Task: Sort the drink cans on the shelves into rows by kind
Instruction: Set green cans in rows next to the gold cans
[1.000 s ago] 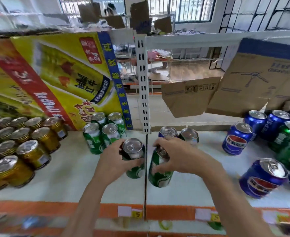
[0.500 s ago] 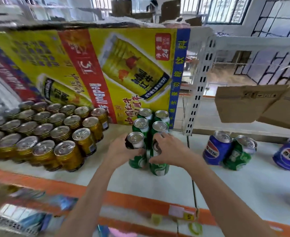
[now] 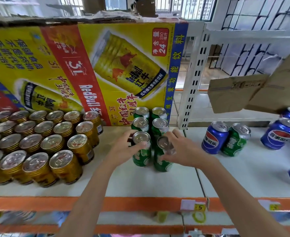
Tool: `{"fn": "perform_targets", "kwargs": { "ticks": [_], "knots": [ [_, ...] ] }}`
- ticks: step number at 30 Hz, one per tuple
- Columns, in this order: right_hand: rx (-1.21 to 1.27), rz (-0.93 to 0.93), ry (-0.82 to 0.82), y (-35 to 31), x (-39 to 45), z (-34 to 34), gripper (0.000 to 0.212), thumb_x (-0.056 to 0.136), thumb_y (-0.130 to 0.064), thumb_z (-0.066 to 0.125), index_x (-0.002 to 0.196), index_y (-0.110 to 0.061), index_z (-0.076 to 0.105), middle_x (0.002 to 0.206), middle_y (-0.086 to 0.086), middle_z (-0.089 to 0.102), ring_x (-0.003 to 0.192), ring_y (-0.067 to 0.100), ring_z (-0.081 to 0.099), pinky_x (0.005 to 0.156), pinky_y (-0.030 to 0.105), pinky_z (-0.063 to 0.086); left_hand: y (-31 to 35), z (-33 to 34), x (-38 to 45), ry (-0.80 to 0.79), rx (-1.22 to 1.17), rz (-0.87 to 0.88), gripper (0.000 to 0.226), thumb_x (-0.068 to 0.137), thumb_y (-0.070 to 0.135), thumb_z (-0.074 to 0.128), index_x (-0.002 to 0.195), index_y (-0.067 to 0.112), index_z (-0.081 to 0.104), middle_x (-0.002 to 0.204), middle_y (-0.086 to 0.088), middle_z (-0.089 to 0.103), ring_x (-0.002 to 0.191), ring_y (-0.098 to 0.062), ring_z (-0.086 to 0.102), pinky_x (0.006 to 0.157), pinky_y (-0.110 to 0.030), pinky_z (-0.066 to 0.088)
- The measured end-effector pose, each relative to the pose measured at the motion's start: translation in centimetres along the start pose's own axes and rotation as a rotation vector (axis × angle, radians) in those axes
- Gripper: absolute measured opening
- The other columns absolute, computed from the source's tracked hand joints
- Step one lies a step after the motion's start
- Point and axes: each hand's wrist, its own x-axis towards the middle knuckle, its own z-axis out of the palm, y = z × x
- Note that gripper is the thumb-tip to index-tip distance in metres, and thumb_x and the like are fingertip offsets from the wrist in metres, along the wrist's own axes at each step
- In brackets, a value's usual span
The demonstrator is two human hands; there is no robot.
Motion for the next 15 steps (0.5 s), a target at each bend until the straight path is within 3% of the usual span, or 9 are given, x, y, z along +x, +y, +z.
{"fn": "perform_targets", "kwargs": {
  "ticks": [2,4,8,11,15],
  "knots": [
    [0.044,-0.029,-0.008,0.6,0.0,-0.3,0.078,0.081,-0.042,0.067,0.143,-0.025,0.023,0.134,-0.001,0.034,0.116,0.019,0.046,0.094,0.032,0.043,-0.1,-0.4,0.0,-0.018,0.002,0.048,0.039,0.083,0.031,0.069,0.119,0.024,0.054,0.108,0.014,0.056,0.102,-0.005,0.051,0.075,-0.007,0.036],
    [0.123,-0.025,0.004,1.0,-0.1,-0.4,0.079,0.081,-0.034,0.069,0.144,-0.027,0.023,0.139,-0.002,0.031,0.115,0.015,0.044,0.092,0.026,0.041,-0.5,-0.4,0.2,0.009,0.002,0.066,0.038,0.080,0.032,0.072,0.113,0.023,0.058,0.107,0.011,0.059,0.103,-0.008,0.054,0.079,-0.014,0.041],
    [0.157,0.022,0.067,1.3,0.0,0.3,0.076,0.078,-0.042,0.071,0.138,-0.022,0.029,0.132,0.000,0.034,0.106,0.010,0.041,0.084,0.022,0.036,-0.7,0.4,0.4,0.170,0.062,-0.003,0.044,0.070,0.049,0.075,0.099,0.022,0.056,0.099,0.006,0.060,0.093,-0.013,0.058,0.080,-0.034,0.050],
    [0.166,0.033,0.110,1.2,0.1,0.8,0.075,0.079,-0.042,0.071,0.139,-0.022,0.031,0.130,-0.001,0.036,0.103,0.007,0.040,0.082,0.020,0.034,-0.8,1.5,0.0,0.314,0.216,-0.031,0.051,0.069,0.062,0.068,0.098,0.023,0.050,0.100,0.002,0.056,0.091,-0.019,0.056,0.075,-0.037,0.050],
    [0.199,0.039,0.135,1.0,0.5,1.2,0.077,0.081,-0.036,0.069,0.144,-0.021,0.028,0.130,0.000,0.036,0.107,0.012,0.046,0.083,0.020,0.037,-1.2,2.0,-0.2,0.356,0.209,-0.039,0.055,0.070,0.064,0.066,0.102,0.023,0.049,0.107,-0.001,0.053,0.098,-0.023,0.054,0.077,-0.040,0.050]
  ]
}}
